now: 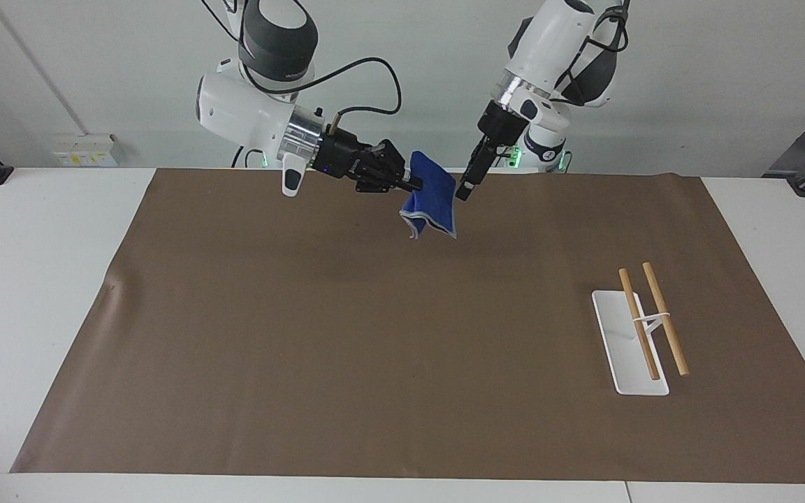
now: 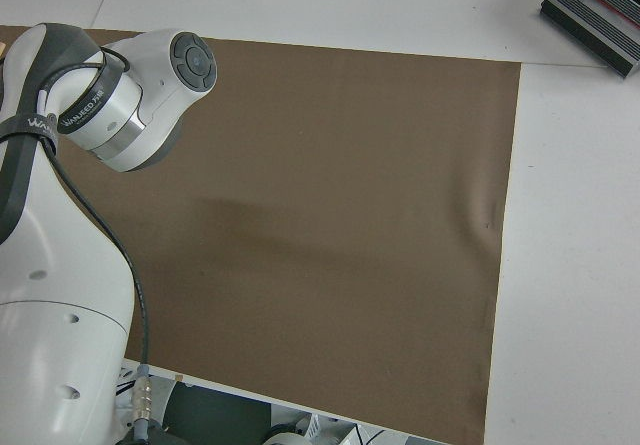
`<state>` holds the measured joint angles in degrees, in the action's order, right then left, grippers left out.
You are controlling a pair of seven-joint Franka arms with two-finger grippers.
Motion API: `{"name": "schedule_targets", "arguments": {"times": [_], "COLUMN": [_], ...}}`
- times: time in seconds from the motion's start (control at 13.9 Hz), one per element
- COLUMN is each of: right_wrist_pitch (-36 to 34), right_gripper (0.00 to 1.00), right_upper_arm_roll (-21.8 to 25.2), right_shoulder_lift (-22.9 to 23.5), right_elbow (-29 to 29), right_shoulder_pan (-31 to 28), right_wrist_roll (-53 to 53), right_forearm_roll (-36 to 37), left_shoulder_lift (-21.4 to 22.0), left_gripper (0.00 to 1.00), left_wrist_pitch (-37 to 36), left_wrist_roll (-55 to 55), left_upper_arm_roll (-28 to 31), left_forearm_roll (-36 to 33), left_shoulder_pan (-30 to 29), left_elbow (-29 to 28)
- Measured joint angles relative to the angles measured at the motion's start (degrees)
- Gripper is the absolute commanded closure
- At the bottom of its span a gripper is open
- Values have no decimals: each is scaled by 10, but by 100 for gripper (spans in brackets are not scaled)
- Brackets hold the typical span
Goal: Right arm passes towel to left arm to hang
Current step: 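Grasp the towel with the left gripper beside the right gripper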
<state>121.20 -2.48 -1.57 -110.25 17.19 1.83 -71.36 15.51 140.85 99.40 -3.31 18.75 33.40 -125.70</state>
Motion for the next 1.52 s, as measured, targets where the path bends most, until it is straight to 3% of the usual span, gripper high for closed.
{"name": "schedule_targets", "arguments": {"times": [0.07, 0.36, 0.51, 0.58, 0.65, 1.15, 1.23, 1.3, 1.52], "right_wrist_pitch": [3, 4, 4, 4, 4, 6, 6, 7, 8], "right_gripper": [100, 100, 100, 100, 100, 100, 87, 1, 0], "right_upper_arm_roll": [0, 3, 3, 3, 3, 3, 3, 3, 5], "right_shoulder_lift": [0, -1, -2, -2, -3, -3, -3, -3, -4], "right_elbow": [0, -5, -9, -10, -11, -17, -17, -17, -17], "right_shoulder_pan": [3, 2, 1, 1, 1, 1, 1, 1, -4], "right_wrist_roll": [0, -2, -5, -5, -5, -5, -6, -6, -6], "right_forearm_roll": [0, 0, 0, 0, 0, 0, 0, 0, 12], "left_shoulder_lift": [0, 0, -2, -4, -6, -19, -20, -21, -27], "left_gripper": [6, 61, 71, 80, 99, 100, 100, 100, 100], "left_wrist_pitch": [0, 11, 35, 54, 74, 105, 107, 112, 126], "left_wrist_roll": [45, 128, 143, 157, 170, 151, 126, 97, 26], "left_upper_arm_roll": [0, 4, 9, 11, 13, 16, 16, 16, 16], "left_forearm_roll": [0, 0, 0, 0, 0, 0, 0, 0, 0], "left_shoulder_pan": [7, 11, 7, 6, 6, -25, -28, -29, -43], "left_elbow": [-1, -1, -1, 0, 0, 11, 13, 14, 14]}}
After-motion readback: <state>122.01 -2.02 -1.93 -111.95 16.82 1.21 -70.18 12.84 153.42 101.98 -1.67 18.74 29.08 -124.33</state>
